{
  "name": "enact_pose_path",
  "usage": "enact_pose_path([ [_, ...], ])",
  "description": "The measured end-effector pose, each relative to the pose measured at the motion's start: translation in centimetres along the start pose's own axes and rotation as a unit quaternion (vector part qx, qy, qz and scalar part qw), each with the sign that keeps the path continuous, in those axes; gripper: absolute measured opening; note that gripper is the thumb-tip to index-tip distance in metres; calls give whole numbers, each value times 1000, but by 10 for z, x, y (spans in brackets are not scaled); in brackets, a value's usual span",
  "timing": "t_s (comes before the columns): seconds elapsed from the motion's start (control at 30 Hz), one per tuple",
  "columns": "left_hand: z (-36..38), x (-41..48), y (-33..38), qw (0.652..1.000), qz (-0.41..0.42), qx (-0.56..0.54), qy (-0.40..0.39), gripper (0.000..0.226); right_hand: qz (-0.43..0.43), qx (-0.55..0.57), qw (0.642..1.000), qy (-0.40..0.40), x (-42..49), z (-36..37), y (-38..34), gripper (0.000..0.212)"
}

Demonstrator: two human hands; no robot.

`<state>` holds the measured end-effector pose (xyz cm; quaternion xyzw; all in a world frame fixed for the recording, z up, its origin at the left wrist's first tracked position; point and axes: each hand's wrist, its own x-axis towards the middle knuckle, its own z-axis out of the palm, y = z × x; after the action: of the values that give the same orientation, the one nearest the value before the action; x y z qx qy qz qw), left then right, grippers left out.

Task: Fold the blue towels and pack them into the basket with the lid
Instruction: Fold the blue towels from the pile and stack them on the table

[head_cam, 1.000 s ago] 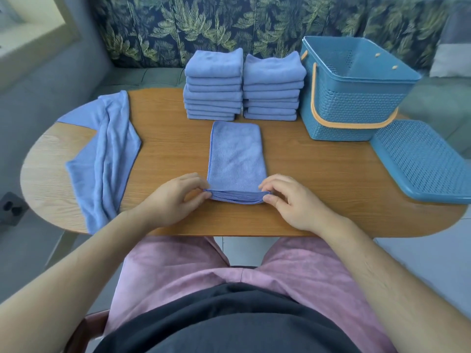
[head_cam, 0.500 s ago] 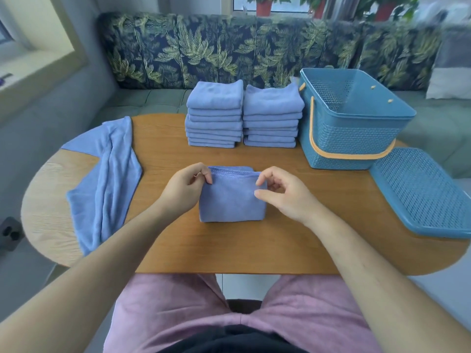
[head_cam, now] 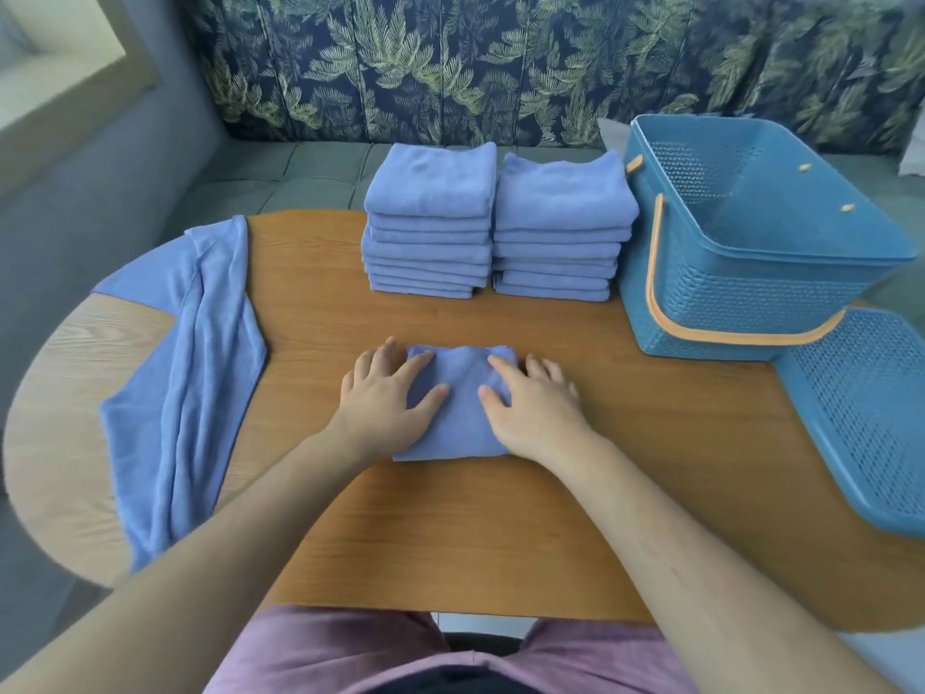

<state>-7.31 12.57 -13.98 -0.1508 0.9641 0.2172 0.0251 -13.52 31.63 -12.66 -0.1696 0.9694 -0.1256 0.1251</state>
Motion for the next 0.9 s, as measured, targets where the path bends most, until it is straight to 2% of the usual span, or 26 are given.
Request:
enact_pose_path([
  [0.07,9,-8,-1,999,8,13,28,70,-20,-7,999,43,-3,12,-4,53],
  [0.2,10,-13,2,996,23,-73,43,50,-62,120,982,136,-7,22,-7,48],
  [0.33,0,-21,9,970,78,-223,59,53,-59,277,949,141,-22,6,-8,51],
  [0.43,-26,-20,29,957,106,-261,64,55,-68,296,940,155,-27,-32,-6,54],
  [0.6,-106,33,98,945,151,-276,86,58,-88,217,948,214,6,-151,1,60],
  [0.67,-134,77,131,951,156,-251,89,60,-76,161,964,198,35,-195,5,56],
  [0.77,-155,142,172,958,158,-228,67,63,-50,77,981,170,91,-241,14,32],
  [0.9,-139,210,192,977,126,-168,29,59,3,-51,993,103,155,-251,23,21],
])
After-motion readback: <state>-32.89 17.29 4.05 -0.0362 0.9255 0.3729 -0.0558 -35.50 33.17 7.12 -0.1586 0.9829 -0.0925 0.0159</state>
